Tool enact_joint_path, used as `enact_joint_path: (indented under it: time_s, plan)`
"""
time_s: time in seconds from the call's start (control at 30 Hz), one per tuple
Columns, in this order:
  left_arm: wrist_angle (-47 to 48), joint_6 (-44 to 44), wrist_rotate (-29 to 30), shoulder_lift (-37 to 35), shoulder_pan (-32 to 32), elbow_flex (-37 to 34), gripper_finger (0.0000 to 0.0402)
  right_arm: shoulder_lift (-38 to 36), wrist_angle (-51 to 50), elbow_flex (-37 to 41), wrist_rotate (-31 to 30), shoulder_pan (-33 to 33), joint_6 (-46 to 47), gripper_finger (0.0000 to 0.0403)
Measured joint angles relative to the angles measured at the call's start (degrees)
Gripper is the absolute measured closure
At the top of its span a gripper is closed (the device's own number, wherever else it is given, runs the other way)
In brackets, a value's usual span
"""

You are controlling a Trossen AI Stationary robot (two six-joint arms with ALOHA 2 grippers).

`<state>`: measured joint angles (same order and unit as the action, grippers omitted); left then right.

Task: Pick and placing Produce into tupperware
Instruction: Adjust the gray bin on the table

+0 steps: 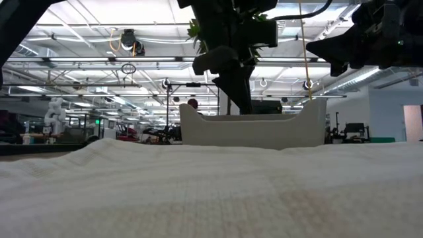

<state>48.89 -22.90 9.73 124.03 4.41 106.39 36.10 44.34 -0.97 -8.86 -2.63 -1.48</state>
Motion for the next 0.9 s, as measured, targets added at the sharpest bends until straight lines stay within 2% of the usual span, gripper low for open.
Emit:
enact_joint_path:
  time_s: [0.13,0.3,0.63,0.9]
  plan:
    - [-1.67,-0.77,3.8,-0.43,-0.72,0.0,0.0399,0.0,-0.04,-0.02,0.0,0.0,-0.04,0.0403]
    - [-3.09,-1.0,5.32,-2.04,-3.49,0.02,0.0401,0.04,-0.5,-0.01,0.0,0.0,0.0,0.0403]
    - [-1.93,2.21,4.57,-3.96,-9.12,-2.15,0.0401,0.62,-1.17,-0.02,0.1,0.0,0.04,0.0403]
    - [-1.43,3.93,3.66,-3.96,-9.65,-6.7,0.0401,0.74,-0.96,-0.02,0.11,0.0,0.4,0.0403]
